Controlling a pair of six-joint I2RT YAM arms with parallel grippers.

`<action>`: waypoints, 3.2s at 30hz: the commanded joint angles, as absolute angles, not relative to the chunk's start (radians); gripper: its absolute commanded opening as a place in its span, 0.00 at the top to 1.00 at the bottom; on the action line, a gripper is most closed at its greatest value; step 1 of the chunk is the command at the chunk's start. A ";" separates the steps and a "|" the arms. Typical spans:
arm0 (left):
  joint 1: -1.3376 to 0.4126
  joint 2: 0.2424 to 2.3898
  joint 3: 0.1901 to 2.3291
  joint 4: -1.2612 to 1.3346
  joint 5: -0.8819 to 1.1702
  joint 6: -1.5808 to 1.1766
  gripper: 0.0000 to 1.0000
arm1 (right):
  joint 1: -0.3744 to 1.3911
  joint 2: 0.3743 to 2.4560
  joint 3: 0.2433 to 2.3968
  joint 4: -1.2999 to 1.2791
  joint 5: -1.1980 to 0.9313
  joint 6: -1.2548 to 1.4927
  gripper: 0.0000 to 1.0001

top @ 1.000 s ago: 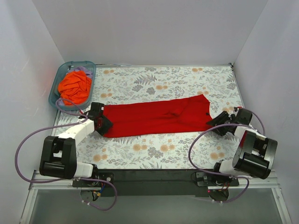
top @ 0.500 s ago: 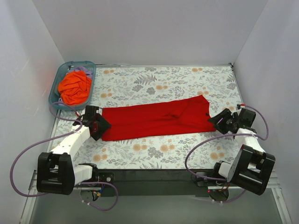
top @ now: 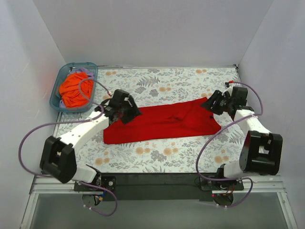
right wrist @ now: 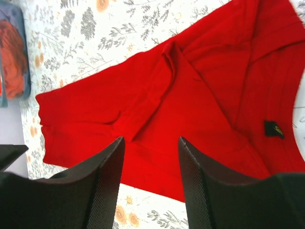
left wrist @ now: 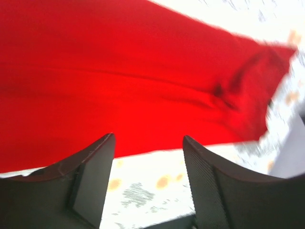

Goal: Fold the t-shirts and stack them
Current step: Fold the tshirt

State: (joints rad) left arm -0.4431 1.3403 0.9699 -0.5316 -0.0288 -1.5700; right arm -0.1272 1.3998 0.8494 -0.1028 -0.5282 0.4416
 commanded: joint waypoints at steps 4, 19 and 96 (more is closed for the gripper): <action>-0.665 1.616 1.216 -0.442 -0.002 -1.700 0.49 | -0.101 1.558 0.968 -0.080 -0.555 0.400 0.49; -0.837 2.023 1.523 -0.371 -0.038 -1.847 0.65 | -0.072 1.758 1.104 -0.038 -0.615 0.410 0.58; -0.778 2.043 1.519 -0.373 0.135 -1.842 1.00 | -0.043 1.740 1.082 -0.222 -0.496 0.373 0.99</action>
